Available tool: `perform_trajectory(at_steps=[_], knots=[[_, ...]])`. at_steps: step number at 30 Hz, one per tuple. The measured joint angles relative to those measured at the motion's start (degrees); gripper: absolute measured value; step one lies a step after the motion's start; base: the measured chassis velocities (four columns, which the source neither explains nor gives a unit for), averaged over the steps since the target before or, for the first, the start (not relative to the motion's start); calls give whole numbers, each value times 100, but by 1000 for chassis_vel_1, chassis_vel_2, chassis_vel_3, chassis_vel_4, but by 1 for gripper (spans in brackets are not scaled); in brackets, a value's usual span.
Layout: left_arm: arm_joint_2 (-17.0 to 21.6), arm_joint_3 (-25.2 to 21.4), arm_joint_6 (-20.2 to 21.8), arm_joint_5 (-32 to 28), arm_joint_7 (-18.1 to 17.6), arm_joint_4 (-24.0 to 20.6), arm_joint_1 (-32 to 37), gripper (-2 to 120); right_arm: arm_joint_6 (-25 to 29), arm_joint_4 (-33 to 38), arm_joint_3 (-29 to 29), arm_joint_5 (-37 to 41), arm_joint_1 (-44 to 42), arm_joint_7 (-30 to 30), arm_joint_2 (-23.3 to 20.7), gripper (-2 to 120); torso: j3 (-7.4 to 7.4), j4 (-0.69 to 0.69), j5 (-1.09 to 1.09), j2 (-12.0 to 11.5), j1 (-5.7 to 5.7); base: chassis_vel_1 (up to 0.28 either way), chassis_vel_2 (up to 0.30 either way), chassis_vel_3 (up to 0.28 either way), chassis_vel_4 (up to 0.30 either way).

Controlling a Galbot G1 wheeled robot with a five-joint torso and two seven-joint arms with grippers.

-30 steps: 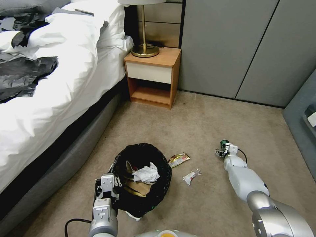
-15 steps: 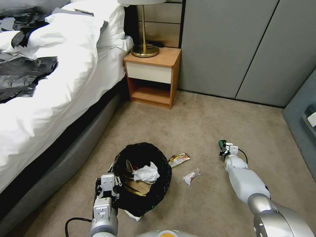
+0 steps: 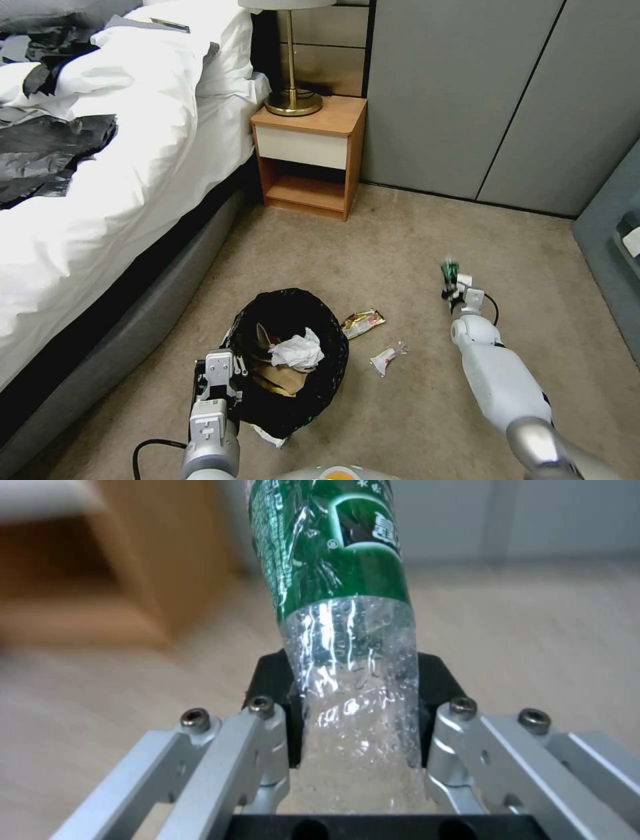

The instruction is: Pick up the trash bin, then pick up the garbage from the floor and place it into the trash bin.

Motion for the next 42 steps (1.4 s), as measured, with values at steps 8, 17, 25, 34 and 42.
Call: perform_trajectory(at_steps=[8,17,25,34,42], knots=[[1,-1,25,-66,4,74,-101,3,674,3290,-364,309,-1518,-1720,-139,24,-1,2,-7,1,0,0,0,0,0],[17,3,46,-131,5,77,-166,3,945,4500,-1220,-196,-2508,-2239,-338,24,-1,1,-3,1,0,0,0,0,0],[30,3,57,-175,5,70,-197,3,1072,4620,-2318,-896,-2922,-2280,-596,24,-1,2,-4,1,0,0,0,0,0],[-3,56,63,-159,5,65,-201,3,1119,3517,-2895,-1240,-2598,-2065,-499,24,0,2,-2,1,0,0,0,0,0],[-26,63,63,-149,5,33,-173,3,1105,3185,-2901,-1291,-2451,-1973,-362,36,0,2,-2,0,0,0,0,0,0]])
